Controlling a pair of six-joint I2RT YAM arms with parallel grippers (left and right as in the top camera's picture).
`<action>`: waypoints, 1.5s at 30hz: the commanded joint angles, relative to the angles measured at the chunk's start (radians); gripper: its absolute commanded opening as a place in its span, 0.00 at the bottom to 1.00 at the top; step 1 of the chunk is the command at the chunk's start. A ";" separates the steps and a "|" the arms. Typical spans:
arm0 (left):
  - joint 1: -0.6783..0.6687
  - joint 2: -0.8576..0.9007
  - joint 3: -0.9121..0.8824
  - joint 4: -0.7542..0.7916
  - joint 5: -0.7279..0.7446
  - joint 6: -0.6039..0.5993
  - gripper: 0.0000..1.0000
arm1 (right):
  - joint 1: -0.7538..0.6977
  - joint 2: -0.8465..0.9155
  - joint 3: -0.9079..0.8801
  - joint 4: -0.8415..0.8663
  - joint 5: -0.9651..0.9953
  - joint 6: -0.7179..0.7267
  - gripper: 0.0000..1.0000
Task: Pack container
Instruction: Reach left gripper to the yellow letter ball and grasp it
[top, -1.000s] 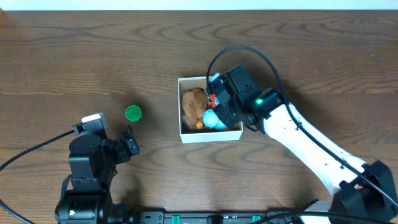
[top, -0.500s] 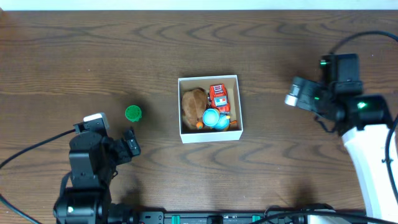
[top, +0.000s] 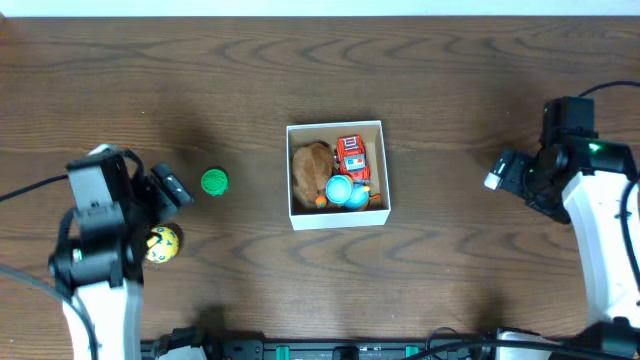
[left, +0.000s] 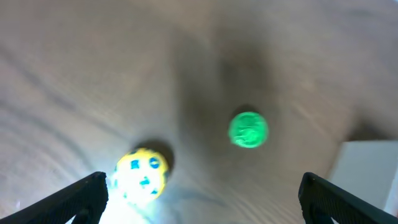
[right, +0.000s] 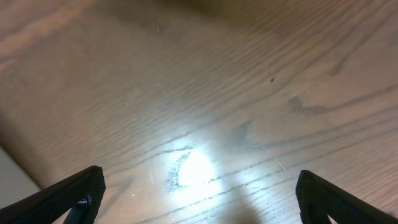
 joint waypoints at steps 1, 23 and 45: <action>0.071 0.088 0.008 -0.006 -0.011 -0.031 0.98 | -0.005 0.026 -0.036 0.013 -0.015 -0.014 0.99; 0.169 0.439 -0.027 0.051 -0.011 0.038 0.98 | -0.002 0.031 -0.060 0.051 -0.040 -0.015 0.99; 0.169 0.539 -0.056 -0.066 -0.003 -0.013 0.98 | -0.002 0.031 -0.060 0.043 -0.040 -0.022 0.99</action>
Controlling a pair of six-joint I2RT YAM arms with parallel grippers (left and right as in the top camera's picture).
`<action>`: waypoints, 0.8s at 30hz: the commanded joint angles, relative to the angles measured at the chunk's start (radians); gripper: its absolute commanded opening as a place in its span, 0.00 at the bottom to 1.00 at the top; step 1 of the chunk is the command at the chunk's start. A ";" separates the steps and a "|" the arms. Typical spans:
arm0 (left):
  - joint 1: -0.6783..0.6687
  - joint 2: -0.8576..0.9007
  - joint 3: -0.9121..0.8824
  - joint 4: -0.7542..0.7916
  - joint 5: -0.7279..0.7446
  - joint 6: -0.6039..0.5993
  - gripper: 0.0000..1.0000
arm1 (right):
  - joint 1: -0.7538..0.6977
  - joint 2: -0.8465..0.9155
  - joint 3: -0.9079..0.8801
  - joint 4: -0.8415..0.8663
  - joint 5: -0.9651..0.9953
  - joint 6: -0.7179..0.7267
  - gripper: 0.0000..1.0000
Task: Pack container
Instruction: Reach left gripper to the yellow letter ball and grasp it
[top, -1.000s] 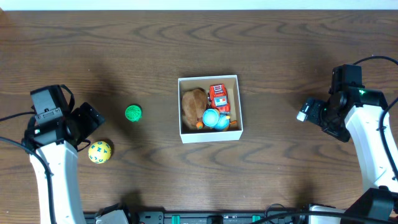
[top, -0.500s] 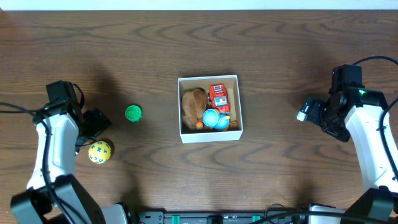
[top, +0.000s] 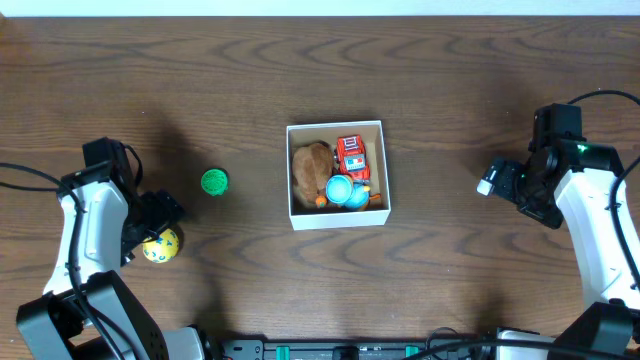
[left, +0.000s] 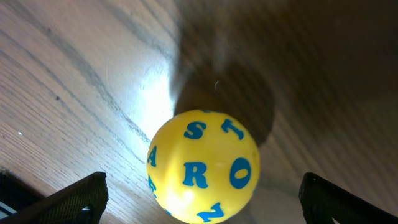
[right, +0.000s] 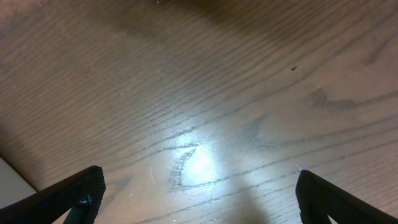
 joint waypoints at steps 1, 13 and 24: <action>0.006 0.005 -0.028 -0.005 -0.003 -0.017 0.98 | -0.002 -0.001 -0.003 -0.002 0.000 -0.019 0.99; 0.006 0.006 -0.057 0.029 -0.004 -0.017 0.96 | -0.002 -0.001 -0.004 -0.009 0.000 -0.024 0.99; 0.006 0.010 -0.089 0.042 -0.004 -0.017 0.92 | -0.002 -0.001 -0.003 -0.011 0.000 -0.024 0.99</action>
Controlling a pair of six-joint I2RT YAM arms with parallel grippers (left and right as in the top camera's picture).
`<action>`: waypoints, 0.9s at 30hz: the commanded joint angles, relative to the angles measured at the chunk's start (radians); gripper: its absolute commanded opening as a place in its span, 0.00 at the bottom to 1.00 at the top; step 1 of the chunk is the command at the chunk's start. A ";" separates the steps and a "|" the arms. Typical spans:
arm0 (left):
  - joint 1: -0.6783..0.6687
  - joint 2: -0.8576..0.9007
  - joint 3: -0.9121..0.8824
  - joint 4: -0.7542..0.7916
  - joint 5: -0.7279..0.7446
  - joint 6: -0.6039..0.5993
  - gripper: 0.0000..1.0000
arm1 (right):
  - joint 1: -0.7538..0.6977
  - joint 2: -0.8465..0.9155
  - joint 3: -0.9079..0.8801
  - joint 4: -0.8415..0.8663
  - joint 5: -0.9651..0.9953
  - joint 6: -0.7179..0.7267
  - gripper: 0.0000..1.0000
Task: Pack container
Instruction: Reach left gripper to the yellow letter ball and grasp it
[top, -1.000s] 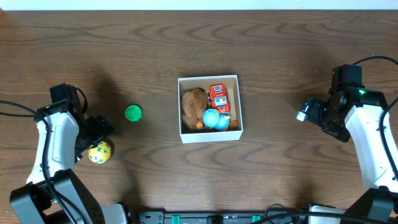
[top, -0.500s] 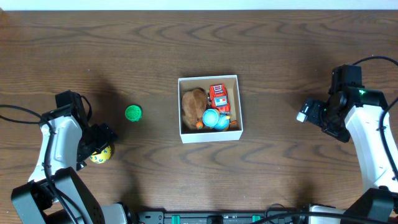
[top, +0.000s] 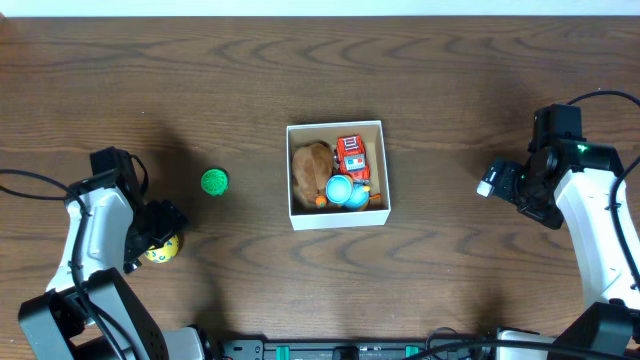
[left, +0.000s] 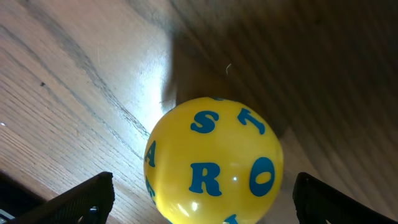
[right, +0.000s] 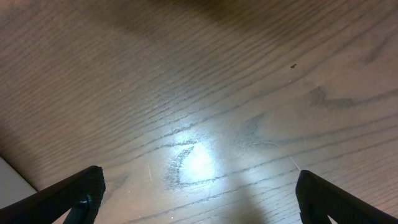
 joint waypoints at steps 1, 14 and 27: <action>0.006 0.011 -0.029 0.008 -0.004 -0.010 0.92 | -0.002 -0.001 -0.003 -0.003 0.000 -0.013 0.99; 0.006 0.013 -0.051 0.064 -0.005 -0.009 0.81 | -0.001 -0.001 -0.003 -0.009 -0.001 -0.020 0.99; 0.006 0.009 -0.003 0.073 -0.003 -0.009 0.37 | -0.002 -0.001 -0.003 -0.003 0.000 -0.020 0.99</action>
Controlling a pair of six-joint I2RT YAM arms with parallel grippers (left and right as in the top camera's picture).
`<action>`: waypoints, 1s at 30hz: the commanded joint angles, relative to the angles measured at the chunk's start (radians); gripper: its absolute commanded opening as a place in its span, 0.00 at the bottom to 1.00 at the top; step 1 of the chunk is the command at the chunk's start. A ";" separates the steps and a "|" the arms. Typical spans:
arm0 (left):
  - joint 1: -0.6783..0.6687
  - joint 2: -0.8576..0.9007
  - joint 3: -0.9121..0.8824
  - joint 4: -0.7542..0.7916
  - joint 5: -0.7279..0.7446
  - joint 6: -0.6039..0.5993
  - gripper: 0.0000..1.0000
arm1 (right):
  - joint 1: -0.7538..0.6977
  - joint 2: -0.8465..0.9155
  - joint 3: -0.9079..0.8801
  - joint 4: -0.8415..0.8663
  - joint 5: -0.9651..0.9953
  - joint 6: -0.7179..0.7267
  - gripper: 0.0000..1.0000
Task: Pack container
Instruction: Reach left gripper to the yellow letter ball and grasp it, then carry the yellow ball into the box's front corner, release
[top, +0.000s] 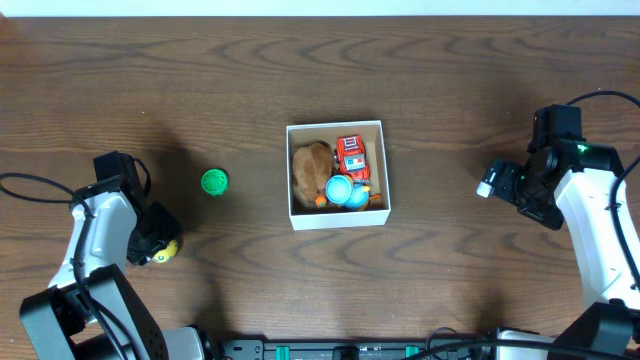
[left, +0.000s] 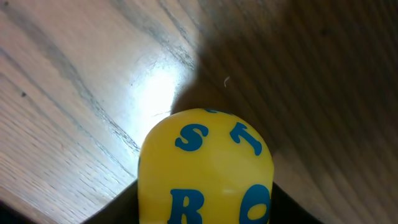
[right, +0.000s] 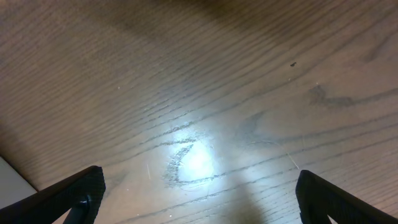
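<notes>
A yellow ball with blue letters (left: 205, 165) fills the left wrist view, resting on the wooden table, and it peeks out beside the arm at the left (top: 167, 250). My left gripper (left: 205, 208) is shut on it, with a dark finger pressed against each side. A small green round piece (top: 214, 181) lies on the table up and to the right of the ball. The white box (top: 291, 190) in the middle holds a brown toy, a red toy and a blue round piece. My right gripper (right: 199, 199) stands open over bare wood at the right (top: 492, 181).
Black cables trail from both arms near the left and right edges. A dark bar of equipment (top: 330, 350) runs along the front edge of the table.
My left gripper's fingers, which stood wide apart on either side of the yellow ball, have shut on it. The right arm has not moved.
My left gripper was open, above the yellow ball and the green piece. Then it was low over the ball with its fingers spread wide, then lower still around it. Now it grips the ball. The right gripper stayed open at the right.
</notes>
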 joint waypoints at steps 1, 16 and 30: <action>0.004 0.000 0.053 -0.018 0.003 0.002 0.34 | -0.002 -0.001 -0.003 0.003 0.000 -0.013 0.99; -0.352 -0.106 0.438 -0.176 0.204 0.003 0.08 | -0.002 -0.001 -0.003 0.010 -0.001 -0.013 0.99; -0.934 0.000 0.499 0.029 0.122 0.066 0.06 | -0.002 -0.001 -0.003 0.010 0.000 -0.013 0.99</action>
